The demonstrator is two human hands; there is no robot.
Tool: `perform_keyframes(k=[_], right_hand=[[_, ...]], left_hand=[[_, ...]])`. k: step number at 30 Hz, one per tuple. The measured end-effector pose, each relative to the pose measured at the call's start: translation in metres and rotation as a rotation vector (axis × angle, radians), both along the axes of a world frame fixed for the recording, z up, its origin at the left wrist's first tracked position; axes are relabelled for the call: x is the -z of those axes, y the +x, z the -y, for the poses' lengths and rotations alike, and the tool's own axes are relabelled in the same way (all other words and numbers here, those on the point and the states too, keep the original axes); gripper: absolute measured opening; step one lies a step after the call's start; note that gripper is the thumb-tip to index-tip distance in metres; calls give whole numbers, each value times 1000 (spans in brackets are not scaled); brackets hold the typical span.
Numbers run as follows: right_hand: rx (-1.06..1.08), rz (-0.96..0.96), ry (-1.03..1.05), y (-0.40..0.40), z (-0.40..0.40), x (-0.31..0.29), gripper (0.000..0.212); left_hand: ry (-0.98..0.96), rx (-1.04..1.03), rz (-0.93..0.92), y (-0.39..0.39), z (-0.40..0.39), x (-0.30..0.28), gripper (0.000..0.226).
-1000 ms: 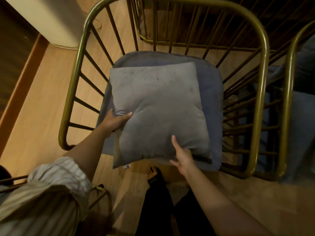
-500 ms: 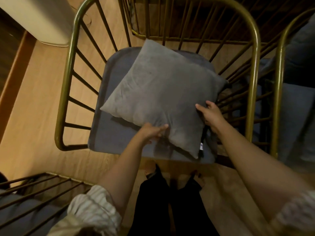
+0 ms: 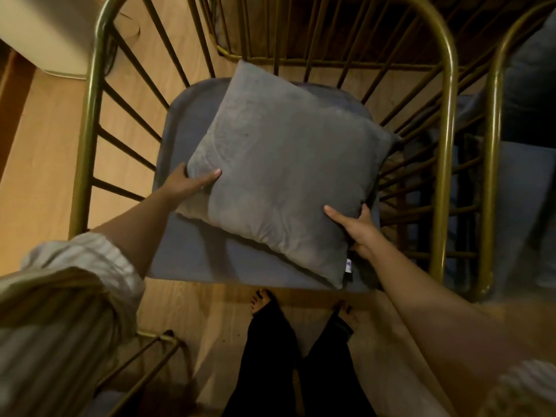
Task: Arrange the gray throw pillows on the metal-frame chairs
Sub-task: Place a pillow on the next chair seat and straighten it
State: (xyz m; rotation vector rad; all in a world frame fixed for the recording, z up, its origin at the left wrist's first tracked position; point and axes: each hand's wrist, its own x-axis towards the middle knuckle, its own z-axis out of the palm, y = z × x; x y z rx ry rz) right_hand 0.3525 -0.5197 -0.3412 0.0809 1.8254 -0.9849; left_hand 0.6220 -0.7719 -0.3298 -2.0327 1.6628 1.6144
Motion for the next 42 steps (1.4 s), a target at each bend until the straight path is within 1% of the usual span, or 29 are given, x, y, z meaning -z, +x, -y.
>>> perform_keyframes(k=[2, 5, 6, 9, 12, 14, 16, 18, 21, 22, 25, 28, 32, 34, 35, 37, 39, 42], right_hand=[[-30, 7, 6, -3, 0, -1, 148], [-60, -27, -22, -4, -1, -3, 149], [-70, -39, -32, -5, -1, -3, 147], [-124, -75, -62, -9, 2, -9, 124], [-207, -105, -54, -11, 3, -17, 117], [-264, -114, -58, -7, 0, -21, 122], [-293, -114, -54, 2, -7, -21, 119], [-304, -123, -44, 13, -17, -18, 109], [-308, -145, -27, 27, -35, -11, 101], [-304, -137, -26, 30, -41, -8, 100], [-305, -100, -26, 39, -54, 0, 101], [-326, -138, 1, 43, -60, 10, 103], [-381, -178, 38, 50, -56, 13, 115], [-424, -252, 65, 52, -62, 22, 124], [-446, -294, 97, 55, -65, 25, 124], [-499, -400, 155, 61, -70, 18, 113], [-533, -449, 199, 63, -78, 6, 100], [-645, -473, 260, 50, -88, -7, 93]], left_hand=[[-23, 2, -28, 7, -9, 2, 109], [-34, -40, -47, 13, -22, 0, 104], [-28, -38, -52, 15, -25, -2, 103], [32, -22, -44, 28, -39, -5, 99], [168, -55, -16, 50, -60, 0, 110], [212, -83, -23, 64, -77, 6, 112], [191, -113, -24, 75, -91, 12, 103], [159, -141, -23, 85, -99, 13, 101], [153, -133, -19, 99, -102, 13, 115], [163, -119, -10, 104, -102, 13, 117], [174, -93, 18, 115, -105, 18, 112], [174, -60, 45, 117, -111, 23, 115], [94, -7, 148, 116, -121, 31, 126], [60, -54, 148, 114, -130, 34, 128], [27, -81, 136, 112, -136, 34, 127], [-48, -139, 110, 109, -150, 35, 130], [-113, -179, 125, 104, -164, 30, 133], [-233, -193, 176, 81, -181, 15, 122]])
